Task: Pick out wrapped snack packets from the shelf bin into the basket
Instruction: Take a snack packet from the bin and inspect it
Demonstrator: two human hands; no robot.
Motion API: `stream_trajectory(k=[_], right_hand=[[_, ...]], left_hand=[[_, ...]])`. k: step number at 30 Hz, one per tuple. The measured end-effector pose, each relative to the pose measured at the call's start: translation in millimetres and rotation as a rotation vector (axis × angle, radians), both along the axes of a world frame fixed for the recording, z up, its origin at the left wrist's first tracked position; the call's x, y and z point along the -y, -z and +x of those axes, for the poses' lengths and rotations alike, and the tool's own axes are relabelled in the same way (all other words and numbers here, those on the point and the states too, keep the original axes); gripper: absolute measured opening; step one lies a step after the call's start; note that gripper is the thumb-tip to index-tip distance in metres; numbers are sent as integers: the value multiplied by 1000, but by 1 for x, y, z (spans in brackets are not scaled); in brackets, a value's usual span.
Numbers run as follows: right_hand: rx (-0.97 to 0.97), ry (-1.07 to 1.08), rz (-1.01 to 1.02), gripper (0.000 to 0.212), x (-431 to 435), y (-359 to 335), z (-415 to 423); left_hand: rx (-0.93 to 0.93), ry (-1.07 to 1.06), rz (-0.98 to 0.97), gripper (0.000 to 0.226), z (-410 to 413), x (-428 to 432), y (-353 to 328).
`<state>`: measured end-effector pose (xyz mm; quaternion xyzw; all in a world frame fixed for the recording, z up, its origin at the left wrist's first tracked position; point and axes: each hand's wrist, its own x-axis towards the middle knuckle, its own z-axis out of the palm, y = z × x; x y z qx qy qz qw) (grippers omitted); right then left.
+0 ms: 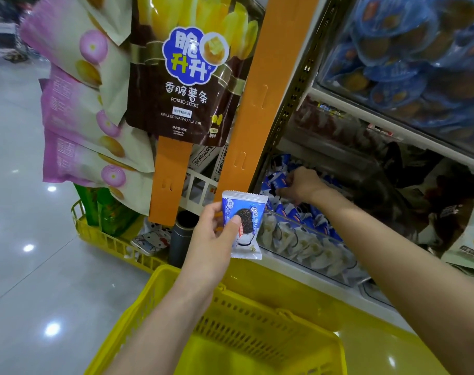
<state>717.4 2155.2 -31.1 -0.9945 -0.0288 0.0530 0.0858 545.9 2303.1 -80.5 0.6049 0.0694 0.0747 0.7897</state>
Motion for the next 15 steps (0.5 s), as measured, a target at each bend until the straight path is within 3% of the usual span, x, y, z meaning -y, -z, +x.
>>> stream_trajectory(k=[3,8,15], right_hand=[[-56,-10,-76,26,-6,-3,2],[-17,-2,152,26,0,8,5],[22,-29,34,34,0,10,-4]], left_hand=[[8,10,5,18,0,0,1],[6,15,2,18,1,0,2],[-43,25,23,18,4,8,5]])
